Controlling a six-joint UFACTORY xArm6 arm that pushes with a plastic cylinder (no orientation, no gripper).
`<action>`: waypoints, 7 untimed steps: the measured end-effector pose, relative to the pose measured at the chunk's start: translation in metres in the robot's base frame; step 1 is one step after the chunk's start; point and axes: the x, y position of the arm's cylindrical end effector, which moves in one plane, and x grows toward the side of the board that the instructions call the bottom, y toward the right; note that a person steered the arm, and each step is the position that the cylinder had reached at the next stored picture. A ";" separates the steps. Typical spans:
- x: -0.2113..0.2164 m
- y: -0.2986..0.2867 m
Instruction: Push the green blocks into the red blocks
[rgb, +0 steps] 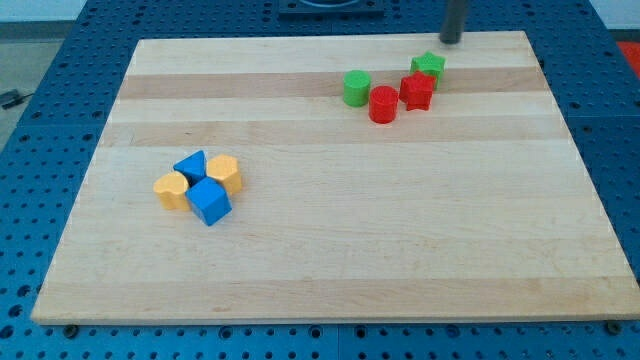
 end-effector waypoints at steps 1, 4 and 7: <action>0.020 0.013; 0.071 -0.065; 0.035 -0.048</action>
